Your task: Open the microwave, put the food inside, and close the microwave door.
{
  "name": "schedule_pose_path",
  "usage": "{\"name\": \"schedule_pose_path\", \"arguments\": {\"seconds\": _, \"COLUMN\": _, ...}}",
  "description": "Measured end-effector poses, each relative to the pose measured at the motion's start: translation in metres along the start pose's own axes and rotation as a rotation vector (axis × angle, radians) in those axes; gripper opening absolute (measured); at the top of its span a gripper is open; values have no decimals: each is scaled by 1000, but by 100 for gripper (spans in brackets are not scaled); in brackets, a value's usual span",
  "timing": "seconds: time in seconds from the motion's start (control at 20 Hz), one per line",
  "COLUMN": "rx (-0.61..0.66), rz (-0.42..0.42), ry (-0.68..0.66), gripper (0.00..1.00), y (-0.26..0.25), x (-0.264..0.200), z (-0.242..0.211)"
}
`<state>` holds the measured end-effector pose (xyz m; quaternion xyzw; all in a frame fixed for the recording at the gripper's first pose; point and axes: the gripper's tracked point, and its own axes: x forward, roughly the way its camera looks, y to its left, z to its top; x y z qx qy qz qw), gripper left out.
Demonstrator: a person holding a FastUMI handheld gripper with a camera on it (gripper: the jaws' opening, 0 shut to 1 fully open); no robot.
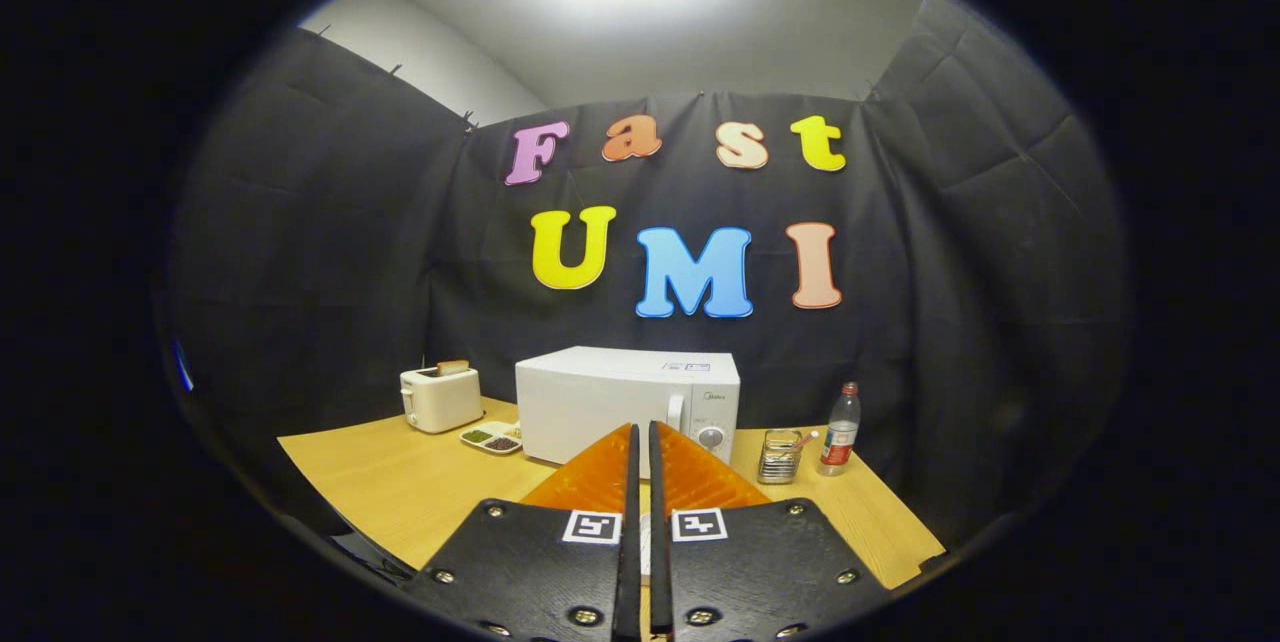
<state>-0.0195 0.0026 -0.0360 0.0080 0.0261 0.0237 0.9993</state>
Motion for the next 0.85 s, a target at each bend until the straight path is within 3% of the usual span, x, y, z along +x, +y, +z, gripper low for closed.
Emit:
{"name": "schedule_pose_path", "arguments": {"seconds": 0.05, "rx": -9, "rz": -17, "ry": -5, "gripper": 4, "y": -4, "x": -4, "z": 1}}
{"name": "schedule_pose_path", "arguments": {"seconds": 0.15, "rx": -25, "rz": -23, "ry": 0, "gripper": 17, "y": -4, "x": -7, "z": 1}}
{"name": "schedule_pose_path", "arguments": {"seconds": 0.2, "rx": -24, "rz": -25, "ry": 8, "gripper": 38, "y": -4, "x": -9, "z": -2}}
{"name": "schedule_pose_path", "arguments": {"seconds": 0.25, "rx": -26, "rz": -30, "ry": 14, "gripper": 52, "y": -4, "x": -9, "z": -2}}
{"name": "schedule_pose_path", "arguments": {"seconds": 0.3, "rx": -35, "rz": -28, "ry": 20, "gripper": 79, "y": -1, "x": -8, "z": -4}}
{"name": "schedule_pose_path", "arguments": {"seconds": 0.4, "rx": -53, "rz": -33, "ry": 35, "gripper": 97, "y": 0, "x": -4, "z": -8}}
{"name": "schedule_pose_path", "arguments": {"seconds": 0.85, "rx": -29, "rz": -48, "ry": 18, "gripper": 96, "y": -5, "x": -7, "z": -3}}
